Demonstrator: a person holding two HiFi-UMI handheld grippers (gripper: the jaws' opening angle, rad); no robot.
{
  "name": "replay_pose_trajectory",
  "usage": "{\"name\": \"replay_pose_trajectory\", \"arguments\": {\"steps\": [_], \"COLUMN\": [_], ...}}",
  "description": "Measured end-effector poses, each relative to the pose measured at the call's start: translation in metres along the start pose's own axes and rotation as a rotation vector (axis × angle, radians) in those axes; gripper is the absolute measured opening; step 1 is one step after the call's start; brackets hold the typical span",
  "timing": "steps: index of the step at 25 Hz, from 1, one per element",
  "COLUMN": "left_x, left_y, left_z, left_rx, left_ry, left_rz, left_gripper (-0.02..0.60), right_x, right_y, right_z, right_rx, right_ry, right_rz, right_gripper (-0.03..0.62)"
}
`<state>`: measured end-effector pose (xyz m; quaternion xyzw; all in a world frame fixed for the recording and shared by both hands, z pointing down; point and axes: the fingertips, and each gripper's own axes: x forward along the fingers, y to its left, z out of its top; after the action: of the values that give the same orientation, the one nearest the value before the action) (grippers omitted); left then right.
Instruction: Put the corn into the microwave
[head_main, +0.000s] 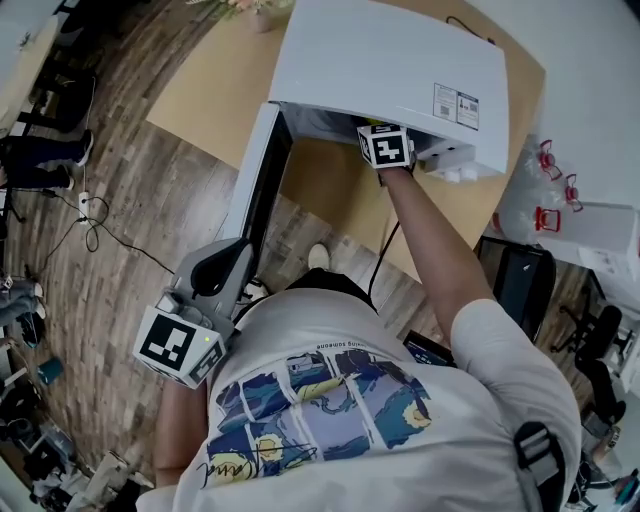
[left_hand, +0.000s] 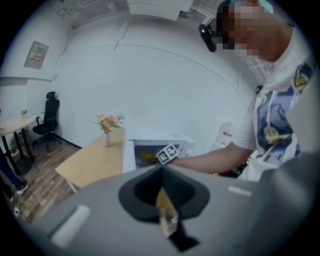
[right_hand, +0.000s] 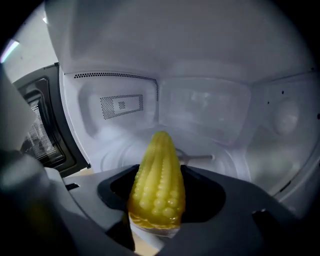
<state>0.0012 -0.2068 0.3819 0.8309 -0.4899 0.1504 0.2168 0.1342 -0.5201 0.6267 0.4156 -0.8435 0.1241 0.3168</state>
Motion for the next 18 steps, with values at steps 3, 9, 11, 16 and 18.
{"name": "replay_pose_trajectory", "arguments": {"steps": [3, 9, 11, 16, 18], "left_x": [0.002, 0.006, 0.008, 0.010, 0.007], "left_y": [-0.002, -0.002, -0.003, -0.007, -0.009], "left_z": [-0.001, 0.001, 0.001, 0.000, 0.000], "left_rx": [-0.001, -0.005, -0.001, 0.011, 0.010], "left_ry": [0.006, 0.007, 0.009, 0.007, 0.006], "left_rz": [-0.004, -0.013, -0.019, -0.021, -0.019], "left_gripper": [0.009, 0.009, 0.009, 0.009, 0.009], "right_x": [-0.001, 0.000, 0.000, 0.001, 0.000], "right_y": [0.000, 0.001, 0.000, -0.001, -0.001], "right_z": [0.000, -0.001, -0.001, -0.002, -0.004], "right_rx": [-0.007, -0.007, -0.007, -0.005, -0.002], "right_ry": [0.003, 0.003, 0.002, 0.001, 0.002], "right_rz": [0.008, 0.012, 0.013, 0.013, 0.014], "right_gripper": [0.252, 0.252, 0.252, 0.252, 0.252]}}
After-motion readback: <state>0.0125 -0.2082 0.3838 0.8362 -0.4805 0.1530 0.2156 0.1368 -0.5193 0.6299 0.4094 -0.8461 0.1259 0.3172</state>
